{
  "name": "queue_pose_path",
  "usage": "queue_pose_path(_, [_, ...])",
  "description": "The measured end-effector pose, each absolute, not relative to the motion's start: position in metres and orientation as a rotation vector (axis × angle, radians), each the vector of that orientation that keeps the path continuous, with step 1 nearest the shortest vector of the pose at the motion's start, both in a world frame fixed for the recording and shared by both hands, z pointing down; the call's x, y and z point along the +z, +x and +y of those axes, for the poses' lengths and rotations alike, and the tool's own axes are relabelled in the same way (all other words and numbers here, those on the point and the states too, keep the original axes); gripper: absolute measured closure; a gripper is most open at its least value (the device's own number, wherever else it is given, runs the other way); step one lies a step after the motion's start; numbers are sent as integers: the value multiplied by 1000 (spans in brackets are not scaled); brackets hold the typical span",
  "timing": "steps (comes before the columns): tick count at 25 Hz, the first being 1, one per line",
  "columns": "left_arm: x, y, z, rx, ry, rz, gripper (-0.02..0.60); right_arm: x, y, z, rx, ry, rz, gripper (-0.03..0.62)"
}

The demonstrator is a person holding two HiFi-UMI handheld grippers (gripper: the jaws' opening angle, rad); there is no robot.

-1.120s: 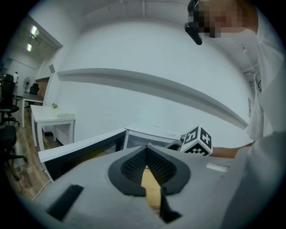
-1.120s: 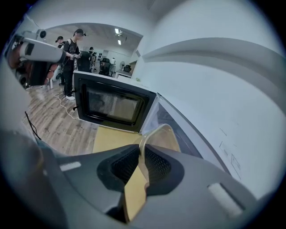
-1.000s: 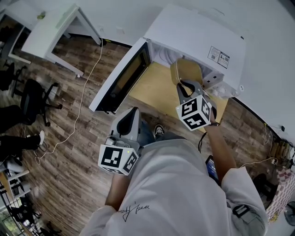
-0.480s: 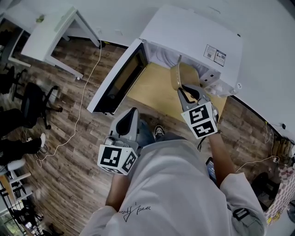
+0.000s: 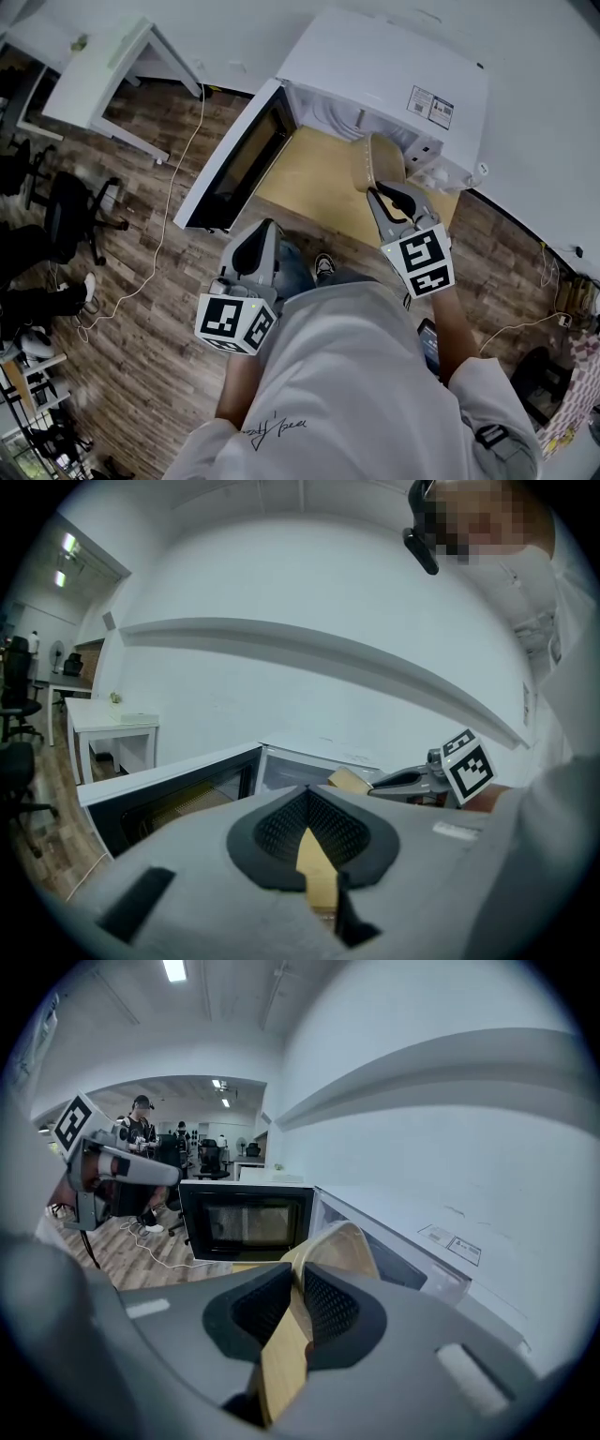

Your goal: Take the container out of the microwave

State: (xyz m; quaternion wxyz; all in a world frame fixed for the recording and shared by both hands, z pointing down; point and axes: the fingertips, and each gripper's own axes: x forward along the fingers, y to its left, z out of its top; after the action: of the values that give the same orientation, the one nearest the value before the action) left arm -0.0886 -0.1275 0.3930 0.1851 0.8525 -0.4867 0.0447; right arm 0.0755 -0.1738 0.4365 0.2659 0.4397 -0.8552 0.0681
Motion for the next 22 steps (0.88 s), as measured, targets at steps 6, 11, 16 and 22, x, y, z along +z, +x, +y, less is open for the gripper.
queue_pose_path(6, [383, -95, -122, 89, 2413, -1393, 586, 415, 72, -158, 188, 1216, -2447, 536])
queue_pose_path(11, [376, -102, -119, 71, 2441, -1413, 587, 398, 69, -152, 147, 1217, -2535, 536])
queue_pose_path(16, [368, -100, -111, -11, 2482, -1415, 587, 389, 75, -153, 165, 1237, -2610, 536])
queue_pose_path(22, [370, -100, -107, -20, 2481, -1404, 587, 385, 78, -155, 188, 1240, -2648, 539])
